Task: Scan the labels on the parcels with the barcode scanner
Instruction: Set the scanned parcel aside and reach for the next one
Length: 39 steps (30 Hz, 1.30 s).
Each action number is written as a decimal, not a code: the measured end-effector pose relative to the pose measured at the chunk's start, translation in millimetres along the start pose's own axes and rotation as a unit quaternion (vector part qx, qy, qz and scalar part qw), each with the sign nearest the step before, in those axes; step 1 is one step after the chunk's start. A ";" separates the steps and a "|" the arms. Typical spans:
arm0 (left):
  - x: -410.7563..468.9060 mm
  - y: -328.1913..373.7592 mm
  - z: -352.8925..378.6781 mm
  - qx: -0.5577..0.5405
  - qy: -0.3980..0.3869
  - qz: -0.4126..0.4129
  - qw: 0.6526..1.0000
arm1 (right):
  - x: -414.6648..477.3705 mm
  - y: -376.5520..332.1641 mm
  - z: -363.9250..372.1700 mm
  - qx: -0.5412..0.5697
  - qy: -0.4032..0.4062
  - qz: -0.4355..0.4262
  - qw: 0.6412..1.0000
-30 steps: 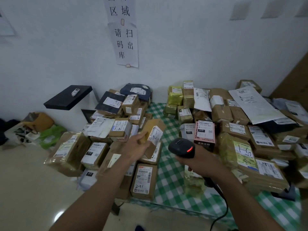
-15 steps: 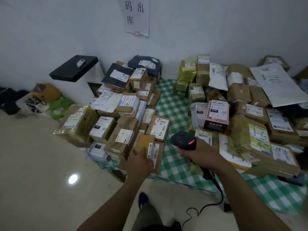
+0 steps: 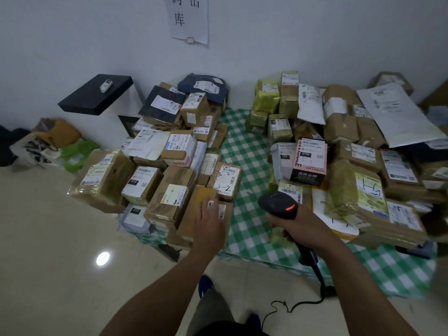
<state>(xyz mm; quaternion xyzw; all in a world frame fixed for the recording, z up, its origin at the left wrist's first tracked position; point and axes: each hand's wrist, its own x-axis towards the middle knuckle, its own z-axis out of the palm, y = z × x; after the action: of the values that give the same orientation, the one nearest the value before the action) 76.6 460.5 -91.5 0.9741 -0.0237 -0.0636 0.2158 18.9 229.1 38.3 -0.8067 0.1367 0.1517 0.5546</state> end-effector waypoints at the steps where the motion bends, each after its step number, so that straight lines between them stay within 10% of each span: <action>1: 1.6 12.5 -0.5 -0.029 0.009 0.019 0.999 | -2.0 4.5 -5.1 0.012 0.012 0.006 1.000; 13: 28.1 161.6 35.9 -0.323 -0.235 -0.052 0.915 | -39.7 52.9 -55.1 0.134 0.140 0.084 0.977; 39: -18.6 105.0 -11.0 -0.484 -0.034 -0.015 0.874 | -20.4 6.9 -18.5 0.121 0.086 -0.018 0.989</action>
<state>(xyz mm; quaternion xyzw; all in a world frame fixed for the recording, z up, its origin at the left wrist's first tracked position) 57.7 371.4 -35.0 0.7452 0.0177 -0.1036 0.6585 -0.7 210.5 46.8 -0.7461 0.1868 0.0540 0.6368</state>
